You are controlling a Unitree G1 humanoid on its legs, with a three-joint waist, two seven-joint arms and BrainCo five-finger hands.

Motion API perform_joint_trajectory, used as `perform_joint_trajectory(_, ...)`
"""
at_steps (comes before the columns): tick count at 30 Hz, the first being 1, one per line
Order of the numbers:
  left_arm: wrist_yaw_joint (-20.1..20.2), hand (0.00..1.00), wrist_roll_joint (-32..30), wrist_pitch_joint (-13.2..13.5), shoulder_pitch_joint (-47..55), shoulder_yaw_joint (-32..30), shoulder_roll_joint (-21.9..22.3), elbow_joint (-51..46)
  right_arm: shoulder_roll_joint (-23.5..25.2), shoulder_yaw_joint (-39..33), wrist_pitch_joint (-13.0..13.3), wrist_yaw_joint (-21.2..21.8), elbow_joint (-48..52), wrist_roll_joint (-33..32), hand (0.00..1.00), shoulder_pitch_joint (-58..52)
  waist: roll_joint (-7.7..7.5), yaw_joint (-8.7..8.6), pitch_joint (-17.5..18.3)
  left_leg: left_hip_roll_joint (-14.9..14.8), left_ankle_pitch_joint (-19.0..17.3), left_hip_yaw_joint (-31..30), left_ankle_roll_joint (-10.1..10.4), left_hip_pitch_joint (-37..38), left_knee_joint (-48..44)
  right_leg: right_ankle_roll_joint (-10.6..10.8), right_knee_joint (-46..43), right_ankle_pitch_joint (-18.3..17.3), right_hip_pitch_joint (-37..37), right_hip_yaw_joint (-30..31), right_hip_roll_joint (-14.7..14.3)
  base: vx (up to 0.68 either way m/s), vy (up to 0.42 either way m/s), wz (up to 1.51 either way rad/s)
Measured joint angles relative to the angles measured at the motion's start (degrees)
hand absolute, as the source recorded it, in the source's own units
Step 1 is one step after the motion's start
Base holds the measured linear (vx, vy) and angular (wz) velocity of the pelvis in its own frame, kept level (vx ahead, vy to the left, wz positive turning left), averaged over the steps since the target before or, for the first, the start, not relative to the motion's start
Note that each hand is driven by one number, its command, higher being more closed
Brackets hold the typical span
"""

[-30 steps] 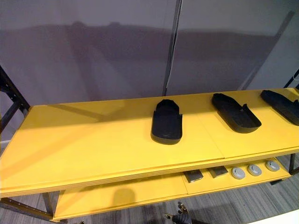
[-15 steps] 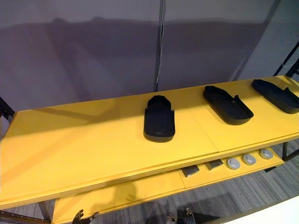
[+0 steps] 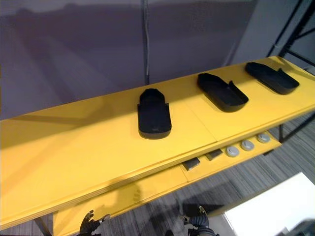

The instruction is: Walk over and take plastic housings, then place them on the shelf

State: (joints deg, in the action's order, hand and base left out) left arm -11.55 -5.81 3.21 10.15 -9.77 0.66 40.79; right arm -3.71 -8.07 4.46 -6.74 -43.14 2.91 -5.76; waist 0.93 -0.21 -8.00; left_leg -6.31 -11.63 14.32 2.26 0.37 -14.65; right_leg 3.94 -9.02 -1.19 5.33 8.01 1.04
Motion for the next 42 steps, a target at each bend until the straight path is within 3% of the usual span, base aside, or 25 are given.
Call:
perform_joint_trajectory(2,-0.46,0.00,-0.07,0.18,-1.41,0.02,-0.15,-2.02,0.35,0.22,-0.12,-0.13,3.27,1.34,0.00,1.72,-0.73,0.33,-0.88,-0.98,-1.86,5.73,-1.30,-3.51,-4.36,1.33,1.71,3.73,3.68,5.08,-0.23,-0.22,0.156,-1.27)
perform_joint_trajectory(4,-0.45,0.00,-0.14,0.34,-3.75,0.17,-0.01,-3.34,0.43,0.18,-0.55,-0.55,4.81,2.08,0.00,2.15,-1.24,0.44,-1.85,-1.89,-1.91,8.92,-2.81,-5.76,-5.56,1.14,1.28,4.72,6.07,2.81,0.59,-0.29,0.153,-0.87)
perform_joint_trajectory(5,-0.48,0.00,-0.22,0.47,-4.63,0.23,-0.23,-3.54,0.42,0.24,-1.10,-0.57,4.78,2.10,0.00,2.20,-1.24,0.64,-2.27,-2.60,-1.57,10.87,-3.13,-5.65,-5.30,0.41,-7.56,1.82,8.76,-3.93,1.63,-0.19,0.104,-0.80)
perform_joint_trajectory(8,-0.24,0.00,-1.31,0.36,-4.62,1.05,-1.02,-3.14,0.22,0.33,-1.11,-0.77,2.88,2.16,0.00,1.14,-1.59,-0.33,-1.90,-2.31,0.25,14.03,-2.94,-3.78,-2.54,0.01,-21.67,-7.65,6.77,-11.41,4.51,-0.09,0.053,-0.56)
perform_joint_trajectory(10,0.04,0.00,-1.81,0.06,-4.72,1.48,-1.82,-2.12,0.04,0.35,-1.09,-0.83,0.28,2.17,0.00,1.33,-2.49,-0.37,-0.90,-1.89,1.72,16.34,-2.27,-3.11,-0.57,0.92,-20.47,-11.04,3.31,-16.24,6.34,-0.01,-0.042,-0.72)
perform_joint_trajectory(11,0.15,0.00,-2.40,-0.22,-4.70,1.28,-2.31,-1.78,-0.35,0.76,-1.13,-0.92,-1.37,2.18,0.00,1.95,-3.39,0.23,-0.15,-1.05,2.30,18.56,-1.61,-3.61,-0.44,1.25,-14.11,-11.73,2.32,-18.83,6.79,0.00,-0.078,-1.10)
perform_joint_trajectory(12,0.25,0.00,-2.40,-0.33,-4.98,1.32,-2.16,-1.05,-1.15,1.54,-1.14,-1.05,-2.07,2.20,0.00,2.64,-3.11,0.41,0.35,-0.91,2.78,18.54,-1.72,-4.34,0.12,-0.65,-10.79,-11.14,2.38,-19.27,6.02,-0.03,-0.120,-1.18)
perform_joint_trajectory(13,0.43,0.00,-2.39,-0.66,-5.40,1.83,-1.43,0.36,-2.99,2.65,-1.14,-1.19,-4.67,2.23,0.00,4.49,-1.30,-0.38,1.13,-1.48,4.66,16.79,-2.24,-5.23,2.76,-1.57,-4.56,-6.56,1.46,-17.66,3.24,-0.05,-0.116,-1.08)
perform_joint_trajectory(14,0.49,0.00,-2.38,-0.60,-5.44,2.66,-1.18,0.43,-3.49,2.55,-1.20,-1.29,-6.83,2.25,0.00,5.69,-1.08,-0.30,1.48,-1.89,6.12,17.10,-1.95,-4.65,4.69,-1.93,0.41,-3.39,0.37,-15.83,1.80,-0.06,-0.111,-0.95)
perform_joint_trajectory(18,0.65,0.00,-2.41,-0.53,-5.96,4.57,-1.07,1.31,-3.91,2.42,-1.22,-1.65,-7.39,3.87,0.00,5.67,-1.56,-0.82,2.09,-3.15,7.18,20.08,-0.94,-2.64,5.38,-2.27,7.78,2.24,-1.08,-11.48,-0.22,-0.07,-0.046,-0.84)
perform_joint_trajectory(19,0.65,0.00,-2.40,-0.53,-5.82,4.54,-1.07,1.55,-3.76,2.48,-1.22,-1.65,-7.37,4.31,0.00,5.93,-1.52,-0.87,2.23,-3.69,7.24,21.78,-0.85,-2.16,5.44,-3.02,9.15,3.06,-1.07,-13.17,-0.30,-0.15,-0.050,-0.99)
perform_joint_trajectory(20,0.65,0.00,-2.41,-0.59,-5.76,4.55,-0.80,1.72,-3.48,2.37,-1.22,-1.65,-7.29,4.44,0.00,6.26,-1.04,-0.94,1.89,-4.62,7.31,23.88,-0.71,-1.33,5.68,-5.61,7.61,0.48,-0.85,-22.35,1.39,-0.07,-0.044,-0.96)
perform_joint_trajectory(21,0.64,0.00,-2.38,-0.62,-5.62,4.61,-0.69,1.66,-3.22,2.34,-1.23,-1.65,-7.32,4.44,0.00,6.40,-0.54,-0.57,1.59,-5.23,7.39,25.85,-0.50,-0.02,6.06,-6.58,1.51,-1.82,0.49,-33.31,4.77,-0.06,-0.001,-1.09)
perform_joint_trajectory(22,0.65,0.00,-2.38,-0.60,-5.02,4.62,-1.08,1.42,-2.35,2.49,-1.24,-1.61,-7.37,4.45,0.00,6.15,-0.97,0.09,1.64,-5.17,7.33,28.27,-0.33,1.68,6.17,-5.98,-2.99,-2.11,1.36,-40.29,7.98,-0.02,0.029,-1.22)
perform_joint_trajectory(23,0.61,0.00,-2.37,-0.71,-4.14,4.54,-1.90,2.00,-1.27,2.56,-1.18,-1.60,-7.35,4.45,0.00,5.88,-1.28,-0.19,1.44,-4.80,7.43,29.84,0.25,3.65,6.23,-5.75,-5.34,-2.86,1.59,-42.29,8.36,-0.03,0.009,-1.09)
perform_joint_trajectory(25,0.64,0.00,-2.38,-0.74,-3.72,4.57,-2.02,3.23,-1.25,2.53,-1.18,-1.60,-7.53,4.43,0.00,5.28,-0.59,-0.34,1.32,-5.92,7.72,29.64,0.76,4.89,5.66,-6.13,-3.40,-2.37,0.88,-38.27,5.95,-0.03,-0.095,-1.02)
perform_joint_trajectory(27,0.66,0.00,-2.39,-0.74,-3.71,4.62,-2.51,3.34,-0.49,2.56,-1.17,-1.60,-7.95,4.40,0.00,3.88,-0.89,-0.41,0.82,-10.60,6.95,29.39,1.01,3.09,-4.00,-6.33,-0.79,-2.18,0.35,-34.57,3.51,-0.09,-0.237,-1.00)
perform_joint_trajectory(29,0.77,0.00,-2.39,-0.72,-3.64,5.04,-2.10,3.47,-0.92,2.51,-1.19,-1.69,-8.05,4.12,0.00,2.76,-0.45,-0.47,-0.36,-14.95,4.09,25.24,-0.42,-0.27,-14.35,-6.89,1.64,-2.15,-0.52,-30.09,0.30,-0.09,-0.262,-0.85)
perform_joint_trajectory(30,0.78,0.00,-2.39,-0.72,-3.63,5.22,-1.84,3.55,-1.16,2.48,-1.20,-1.74,-8.17,4.10,0.00,2.58,-0.42,-0.47,-0.95,-14.71,2.91,22.54,-0.01,-0.76,-15.44,-6.89,1.89,-2.15,-0.76,-28.45,-0.49,-0.07,-0.126,-1.01)
perform_joint_trajectory(32,0.80,0.00,-2.34,-0.70,-3.18,5.24,-0.93,3.72,-2.22,2.43,-1.21,-1.80,-9.00,4.09,0.00,2.66,-0.53,-0.22,-1.86,-8.52,-0.61,6.08,3.77,-3.69,-14.46,-6.92,2.66,-2.15,-1.23,-23.50,-2.05,-0.04,-0.037,-1.15)
perform_joint_trajectory(33,0.74,0.00,-2.31,-0.59,-3.16,5.16,-0.90,3.57,-2.39,2.41,-1.21,-1.91,-9.26,4.09,0.00,2.80,-0.54,-0.05,-1.95,-6.67,-1.01,2.45,4.42,-4.31,-13.51,-6.92,2.72,-2.15,-1.17,-22.57,-2.23,-0.01,0.005,-1.13)
perform_joint_trajectory(35,0.58,0.00,-2.03,-0.49,-3.61,5.18,-0.91,3.56,-2.66,2.37,-1.19,-2.26,-9.31,4.00,0.00,2.85,-0.07,0.55,-2.32,-0.58,-1.46,-11.58,5.29,-6.18,-8.05,-6.62,3.76,-1.95,-1.30,-19.86,-2.95,0.00,0.016,-1.05)
perform_joint_trajectory(36,0.54,0.00,-1.89,-0.48,-3.60,5.17,-0.92,3.57,-2.71,2.36,-1.19,-2.26,-9.31,3.92,0.00,2.83,0.26,0.88,-2.25,0.23,-1.40,-14.06,5.26,-6.17,-6.40,-6.24,4.13,-1.63,-1.36,-19.25,-3.20,0.02,0.022,-1.12)
perform_joint_trajectory(38,0.49,0.00,-0.92,-0.48,-3.37,5.13,-0.86,4.16,-2.71,2.29,-1.14,-2.27,-9.16,3.09,0.00,1.64,2.61,1.40,-1.50,-0.36,2.57,-16.39,2.14,-5.90,-1.46,-6.40,5.41,0.44,-1.77,-18.65,-5.30,0.01,0.064,-1.04)
perform_joint_trajectory(42,0.51,0.00,-0.87,-0.49,-4.55,5.17,-1.55,5.36,-1.36,-1.21,-1.05,-2.57,-7.03,1.39,0.00,-0.76,1.78,0.51,-0.74,1.16,3.47,-15.19,1.31,-2.27,4.77,-5.67,7.70,1.18,-3.36,-17.71,-3.67,0.12,0.101,-0.12)
